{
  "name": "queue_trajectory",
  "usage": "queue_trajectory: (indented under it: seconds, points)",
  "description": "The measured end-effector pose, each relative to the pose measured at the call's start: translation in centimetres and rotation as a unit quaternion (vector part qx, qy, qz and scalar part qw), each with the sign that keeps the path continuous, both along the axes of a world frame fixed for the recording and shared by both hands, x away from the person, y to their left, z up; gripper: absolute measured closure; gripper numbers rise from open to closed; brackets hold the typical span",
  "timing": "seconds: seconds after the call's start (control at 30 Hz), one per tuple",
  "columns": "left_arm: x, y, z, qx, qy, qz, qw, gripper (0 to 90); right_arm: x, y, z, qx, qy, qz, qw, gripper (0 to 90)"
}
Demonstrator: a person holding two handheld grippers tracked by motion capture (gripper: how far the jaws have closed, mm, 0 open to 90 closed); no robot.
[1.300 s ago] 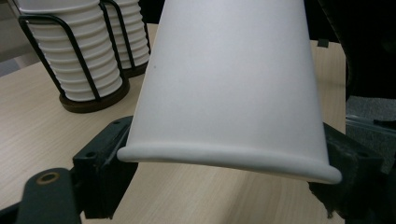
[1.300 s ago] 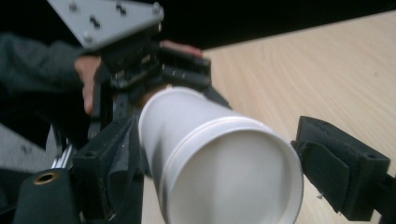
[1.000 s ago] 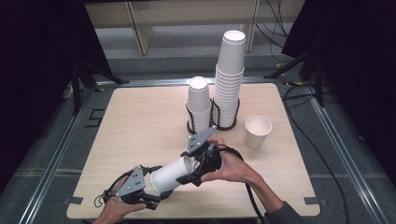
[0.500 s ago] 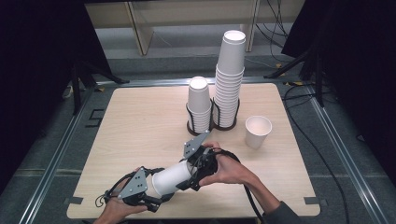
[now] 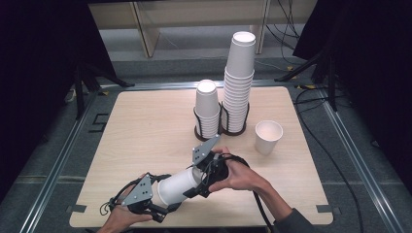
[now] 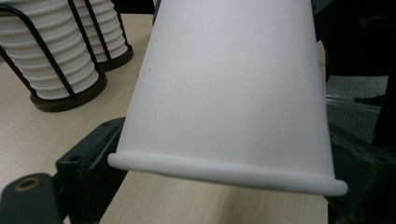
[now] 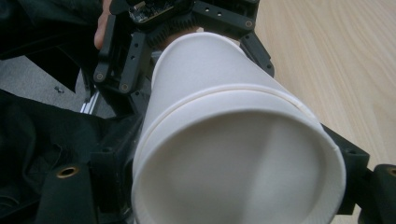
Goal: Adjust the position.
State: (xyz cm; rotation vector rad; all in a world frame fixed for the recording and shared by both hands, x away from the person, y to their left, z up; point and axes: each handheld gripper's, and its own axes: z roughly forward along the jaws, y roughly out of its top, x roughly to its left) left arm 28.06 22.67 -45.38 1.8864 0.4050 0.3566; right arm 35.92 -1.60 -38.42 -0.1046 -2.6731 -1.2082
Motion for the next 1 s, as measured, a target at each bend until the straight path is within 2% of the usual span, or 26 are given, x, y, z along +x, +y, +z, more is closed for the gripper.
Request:
queue_trajectory:
  seconds: [0.07, 0.1, 0.13, 0.17, 0.2, 0.23, 0.27, 0.3, 0.37, 0.4, 0.43, 0.47, 0.5, 0.53, 0.57, 0.6, 0.63, 0.67, 0.7, 0.8, 0.87, 0.9, 1.0]
  points:
    - [0.0, 0.2, 0.2, -0.017, 0.004, 0.004, 0.9998, 8.0, 0.1, -0.1, 0.1, 0.01, 0.0, 0.003, 0.9999, 24.0]
    - [0.1, 0.2, 0.2, -0.035, 0.005, 0.003, 0.9994, 7.6, 0.3, -0.1, 0.1, 0.022, -0.01, 0.011, 0.9997, 24.0]
    - [0.1, 0.4, 0.3, -0.031, 0.003, 0.005, 0.9995, 7.6, 0.3, -0.2, 0.2, 0.025, -0.007, 0.01, 0.9996, 24.1]
    - [0.1, 0.4, 0.2, -0.045, 0.002, 0.003, 0.999, 7.6, 0.4, -0.3, 0.2, 0.031, -0.003, 0.01, 0.9995, 24.2]
    - [0.1, 0.5, 0.4, -0.043, 0.004, 0.006, 0.9991, 7.6, 0.5, -0.3, 0.3, 0.035, -0.002, 0.009, 0.9993, 24.2]
    - [0.1, 0.4, 0.4, -0.06, 0.004, 0.005, 0.9982, 7.5, 0.6, -0.4, 0.3, 0.04, 0.005, 0.008, 0.9992, 24.2]
    - [0.2, 0.5, 0.4, -0.068, 0.002, 0.004, 0.9977, 7.5, 0.7, -0.6, 0.4, 0.047, 0.008, 0.007, 0.9988, 24.3]
    - [0.2, 0.7, 0.5, -0.063, 0.004, 0.006, 0.998, 7.4, 0.7, -0.7, 0.5, 0.053, 0.01, 0.006, 0.9985, 24.3]
    - [0.2, 0.7, 0.5, -0.073, 0.001, 0.008, 0.9973, 7.4, 0.8, -0.8, 0.6, 0.057, 0.018, 0.005, 0.9982, 24.4]
    - [0.2, 0.7, 0.5, -0.078, 0.0, 0.008, 0.997, 7.5, 0.9, -0.9, 0.7, 0.061, 0.015, 0.004, 0.998, 24.4]
    - [0.2, 0.9, 0.7, -0.073, -0.004, 0.006, 0.9973, 7.5, 1.0, -1.0, 0.7, 0.066, 0.011, 0.004, 0.9977, 24.5]
    - [0.2, 0.7, 0.6, -0.089, -0.003, 0.006, 0.996, 7.5, 1.0, -1.2, 0.8, 0.069, 0.019, 0.004, 0.9974, 24.5]
    - [0.2, 0.7, 0.6, -0.097, -0.003, 0.007, 0.9953, 7.5, 1.1, -1.3, 0.8, 0.071, 0.019, 0.003, 0.9973, 24.5]
    - [0.1, 0.9, 0.7, -0.088, 0.0, 0.012, 0.9961, 7.7, 1.2, -1.4, 0.9, 0.075, 0.017, 0.002, 0.997, 24.5]
    - [0.3, 0.8, 0.6, -0.098, -0.006, 0.009, 0.9951, 7.7, 1.2, -1.5, 0.9, 0.078, 0.019, 0.0, 0.9968, 24.6]
    - [0.2, 0.9, 0.8, -0.096, -0.005, 0.016, 0.9952, 7.8, 1.3, -1.6, 1.0, 0.082, 0.018, 0.0, 0.9965, 24.6]
    - [0.2, 0.9, 0.8, -0.103, -0.008, 0.016, 0.9946, 7.8, 1.3, -1.8, 1.1, 0.087, 0.023, -0.002, 0.996, 24.6]
    - [0.2, 1.0, 0.9, -0.1, -0.008, 0.016, 0.9948, 8.0, 1.4, -1.9, 1.1, 0.09, 0.03, -0.005, 0.9954, 24.6]
    - [0.2, 1.0, 0.8, -0.108, -0.007, 0.016, 0.994, 8.0, 1.5, -2.0, 1.2, 0.096, 0.026, -0.006, 0.995, 24.6]
    - [0.2, 1.1, 0.8, -0.114, -0.016, 0.025, 0.993, 7.7, 1.7, -2.4, 1.4, 0.102, 0.023, -0.013, 0.9945, 24.6]
    - [0.2, 1.3, 1.0, -0.116, -0.017, 0.028, 0.9927, 11.2, 1.9, -2.7, 1.7, 0.107, 0.023, -0.02, 0.9938, 24.6]
    - [0.2, 1.3, 1.0, -0.125, -0.015, 0.029, 0.9916, 14.5, 2.0, -3.0, 1.8, 0.114, 0.025, -0.023, 0.9929, 24.6]
    - [0.2, 1.3, 0.9, -0.122, -0.015, 0.031, 0.9919, 13.6, 2.4, -3.6, 2.2, 0.132, 0.026, -0.038, 0.9902, 24.6]
